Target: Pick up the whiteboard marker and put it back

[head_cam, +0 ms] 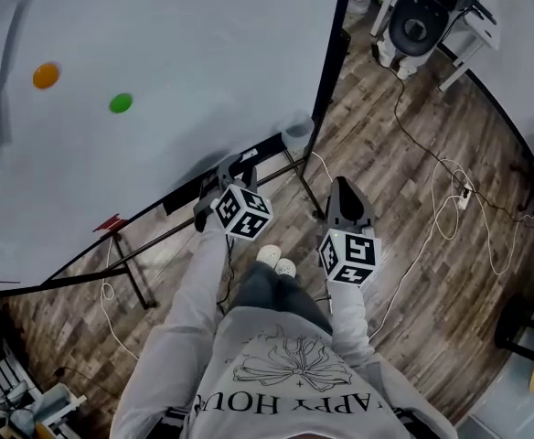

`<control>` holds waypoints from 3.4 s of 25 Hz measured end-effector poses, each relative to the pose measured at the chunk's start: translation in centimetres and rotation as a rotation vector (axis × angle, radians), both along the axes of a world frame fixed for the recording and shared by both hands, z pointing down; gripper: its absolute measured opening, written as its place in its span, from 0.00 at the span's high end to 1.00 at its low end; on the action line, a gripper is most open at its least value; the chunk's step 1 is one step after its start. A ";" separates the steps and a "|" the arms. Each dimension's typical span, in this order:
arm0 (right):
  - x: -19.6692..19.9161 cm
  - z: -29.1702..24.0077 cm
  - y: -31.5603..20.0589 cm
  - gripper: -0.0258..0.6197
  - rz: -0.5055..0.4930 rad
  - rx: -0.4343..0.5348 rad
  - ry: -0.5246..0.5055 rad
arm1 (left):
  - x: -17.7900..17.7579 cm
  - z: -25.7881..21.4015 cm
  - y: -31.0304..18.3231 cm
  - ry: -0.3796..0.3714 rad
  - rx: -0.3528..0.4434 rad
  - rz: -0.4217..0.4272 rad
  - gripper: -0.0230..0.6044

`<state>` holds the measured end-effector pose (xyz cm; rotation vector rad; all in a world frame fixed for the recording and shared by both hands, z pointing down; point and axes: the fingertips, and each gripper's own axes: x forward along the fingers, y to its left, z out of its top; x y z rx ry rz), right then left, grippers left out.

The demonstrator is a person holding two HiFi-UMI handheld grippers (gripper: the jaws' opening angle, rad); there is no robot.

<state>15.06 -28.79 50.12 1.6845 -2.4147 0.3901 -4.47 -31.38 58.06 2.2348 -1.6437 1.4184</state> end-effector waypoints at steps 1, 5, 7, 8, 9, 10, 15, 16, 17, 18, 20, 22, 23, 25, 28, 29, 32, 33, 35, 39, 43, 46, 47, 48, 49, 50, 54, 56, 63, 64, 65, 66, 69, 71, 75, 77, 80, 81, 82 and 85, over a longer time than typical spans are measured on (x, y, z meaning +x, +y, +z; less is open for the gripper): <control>-0.1 0.3 -0.3 0.95 0.003 -0.008 0.002 | 0.0 0.7 -0.4 -0.024 -0.022 0.011 0.78; -0.5 1.3 -1.6 0.95 0.008 -0.030 0.013 | 0.0 2.8 -1.8 -0.077 -0.091 0.032 0.78; -0.8 1.7 -1.9 0.95 0.008 -0.039 0.019 | -0.3 3.6 -2.2 -0.095 -0.120 0.033 0.78; -1.0 1.9 -2.0 0.95 0.008 -0.044 0.020 | -0.5 3.9 -2.4 -0.101 -0.134 0.031 0.78; -1.1 2.0 -2.1 0.95 0.009 -0.049 0.020 | -0.6 4.2 -2.6 -0.106 -0.146 0.029 0.78; -1.2 2.2 -2.2 0.96 0.009 -0.054 0.020 | -0.8 4.5 -2.7 -0.110 -0.159 0.027 0.77; -1.2 2.8 -3.0 0.95 0.013 -0.073 0.022 | -0.9 5.5 -3.3 -0.147 -0.219 0.046 0.77; -1.3 2.9 -3.1 0.95 0.014 -0.075 0.022 | -0.9 5.7 -3.3 -0.153 -0.231 0.053 0.77; -1.4 3.0 -3.2 0.95 0.014 -0.076 0.022 | -0.8 5.8 -3.4 -0.152 -0.243 0.061 0.77; -1.5 3.1 -3.3 0.95 0.014 -0.077 0.022 | -0.6 5.9 -3.5 -0.148 -0.254 0.070 0.77; -1.6 3.2 -3.5 0.95 0.015 -0.079 0.022 | -0.4 6.2 -3.6 -0.144 -0.279 0.085 0.76; -1.7 3.3 -3.6 0.95 0.013 -0.079 0.024 | -0.4 6.5 -3.7 -0.154 -0.299 0.089 0.75; -1.8 3.3 -3.6 0.95 0.012 -0.079 0.025 | -0.4 6.6 -3.7 -0.160 -0.308 0.090 0.75; -1.8 3.3 -3.6 0.95 0.013 -0.079 0.024 | -0.3 6.7 -3.7 -0.172 -0.324 0.092 0.75; -1.9 3.2 -3.5 0.95 0.018 -0.079 0.024 | -0.3 6.8 -3.8 -0.193 -0.342 0.094 0.76; -1.9 3.3 -3.5 0.95 0.019 -0.079 0.025 | -0.4 6.9 -3.8 -0.207 -0.348 0.092 0.78; -1.7 3.4 -3.6 0.95 0.026 -0.079 0.025 | -0.8 7.6 -3.9 -0.265 -0.361 0.082 0.83; -1.7 3.4 -3.6 0.95 0.029 -0.080 0.026 | -0.9 7.7 -3.9 -0.278 -0.361 0.078 0.84; -1.6 3.3 -3.6 0.95 0.035 -0.081 0.027 | -1.0 7.8 -3.9 -0.285 -0.359 0.072 0.85; -1.5 3.4 -3.4 0.95 0.043 -0.084 0.028 | -1.0 7.7 -3.9 -0.275 -0.351 0.063 0.86; -1.6 3.5 -3.6 0.95 0.042 -0.086 0.029 | -0.9 7.7 -4.2 -0.261 -0.328 0.067 0.86; -1.6 3.5 -3.6 0.95 0.043 -0.086 0.030 | -0.9 7.7 -4.1 -0.252 -0.335 0.065 0.86; -1.6 3.5 -3.5 0.95 0.044 -0.086 0.031 | -0.9 7.7 -4.1 -0.247 -0.339 0.063 0.86; -1.6 3.5 -3.5 0.95 0.044 -0.086 0.031 | -0.9 7.7 -4.1 -0.239 -0.342 0.060 0.86; -1.6 3.5 -3.5 0.95 0.044 -0.086 0.031 | -0.9 7.6 -4.1 -0.229 -0.345 0.057 0.87; -1.5 3.5 -3.5 0.95 0.045 -0.086 0.031 | -0.9 7.6 -4.1 -0.217 -0.346 0.054 0.87; -1.5 3.5 -3.3 0.95 0.046 -0.085 0.032 | -0.8 6.5 -4.2 -0.182 -0.314 0.048 0.87; -1.5 3.4 -3.2 0.95 0.044 -0.081 0.031 | -0.5 5.8 -4.2 -0.167 -0.291 0.054 0.87; -2.0 2.1 -2.8 0.95 0.034 -0.057 0.032 | 0.1 2.2 -4.1 -0.112 -0.211 0.043 0.87; -1.9 1.9 -2.8 0.95 0.033 -0.053 0.031 | 0.3 1.7 -4.2 -0.098 -0.200 0.042 0.87; -1.9 1.7 -2.8 0.95 0.033 -0.048 0.030 | 0.5 1.2 -4.2 -0.084 -0.187 0.041 0.87; -1.8 1.5 -2.8 0.95 0.033 -0.043 0.029 | 0.7 0.6 -4.2 -0.065 -0.170 0.042 0.87; -1.8 0.7 -2.9 0.95 0.033 -0.025 0.028 | 1.6 -2.3 -4.4 0.008 -0.101 0.052 0.87; -1.8 0.1 -3.0 0.95 0.034 -0.014 0.027 | 2.1 -4.5 -4.5 0.063 -0.050 0.051 0.87; -1.5 -0.8 -3.3 0.95 0.035 0.007 0.023 | 2.8 -8.8 -4.9 0.180 0.058 0.041 0.87; -1.5 -1.2 -3.4 0.95 0.037 0.017 0.022 | 3.3 -11.1 -5.2 0.265 0.127 0.043 0.87; -1.4 -1.7 -3.5 0.95 0.039 0.030 0.024 | 4.2 -13.8 -5.7 0.417 0.213 0.054 0.87; -1.3 -1.9 -3.6 0.95 0.040 0.033 0.024 | 4.5 -14.4 -6.0 0.467 0.232 0.059 0.87; -1.2 -2.1 -3.6 0.95 0.041 0.035 0.024 | 4.9 -15.0 -6.2 0.516 0.247 0.068 0.87; -0.7 -2.4 -3.6 0.95 0.052 0.042 0.026 | 6.2 -16.2 -6.8 0.640 0.299 0.100 0.87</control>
